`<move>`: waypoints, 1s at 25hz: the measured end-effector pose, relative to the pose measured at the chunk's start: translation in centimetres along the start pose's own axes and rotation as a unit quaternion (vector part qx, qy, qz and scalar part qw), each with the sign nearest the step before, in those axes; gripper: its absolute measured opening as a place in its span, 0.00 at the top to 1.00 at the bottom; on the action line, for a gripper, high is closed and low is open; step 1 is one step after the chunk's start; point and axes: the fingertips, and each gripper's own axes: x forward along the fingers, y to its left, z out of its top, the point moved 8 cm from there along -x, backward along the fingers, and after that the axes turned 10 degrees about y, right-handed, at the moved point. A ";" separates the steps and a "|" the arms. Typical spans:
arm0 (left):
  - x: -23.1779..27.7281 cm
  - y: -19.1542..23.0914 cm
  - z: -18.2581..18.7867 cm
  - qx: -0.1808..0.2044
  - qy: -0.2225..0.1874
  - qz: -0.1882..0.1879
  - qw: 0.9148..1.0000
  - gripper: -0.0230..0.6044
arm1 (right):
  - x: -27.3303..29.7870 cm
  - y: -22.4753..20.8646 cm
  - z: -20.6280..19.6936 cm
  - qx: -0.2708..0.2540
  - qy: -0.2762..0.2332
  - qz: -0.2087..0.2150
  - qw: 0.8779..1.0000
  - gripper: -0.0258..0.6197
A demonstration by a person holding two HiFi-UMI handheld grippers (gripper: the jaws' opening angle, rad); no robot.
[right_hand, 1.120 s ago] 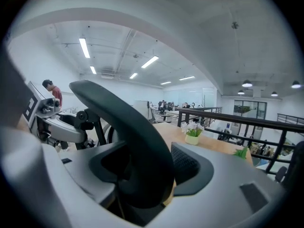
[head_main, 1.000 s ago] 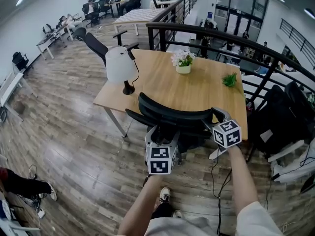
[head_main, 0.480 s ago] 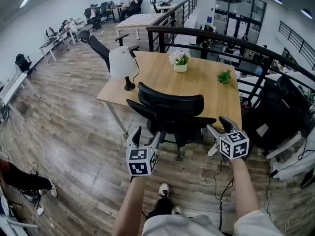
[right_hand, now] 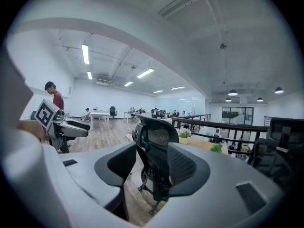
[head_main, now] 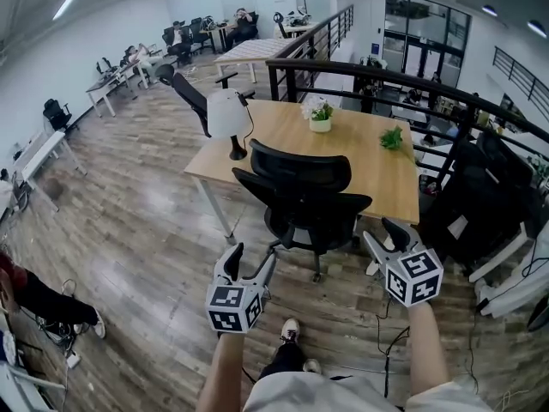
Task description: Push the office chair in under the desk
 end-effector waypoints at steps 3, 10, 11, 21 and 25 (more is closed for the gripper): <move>-2.6 -1.0 -0.1 0.003 -0.010 -0.005 1.000 0.44 | -2.1 1.7 0.0 -0.001 -0.008 0.012 1.000 0.66; -6.9 -1.9 0.4 0.031 -0.034 0.025 0.999 0.55 | -5.3 4.7 0.8 0.000 -0.025 0.026 0.999 0.68; -7.3 -2.1 0.7 0.041 -0.039 0.033 0.998 0.59 | -5.5 5.1 1.0 -0.004 -0.024 0.030 0.999 0.69; -8.7 -3.6 2.4 0.079 -0.063 0.044 0.994 0.93 | -5.4 7.5 3.3 -0.023 -0.041 0.053 0.997 0.90; -8.3 -3.5 2.9 0.082 -0.068 0.038 0.994 0.94 | -5.0 7.6 2.9 -0.032 -0.042 0.055 0.997 0.93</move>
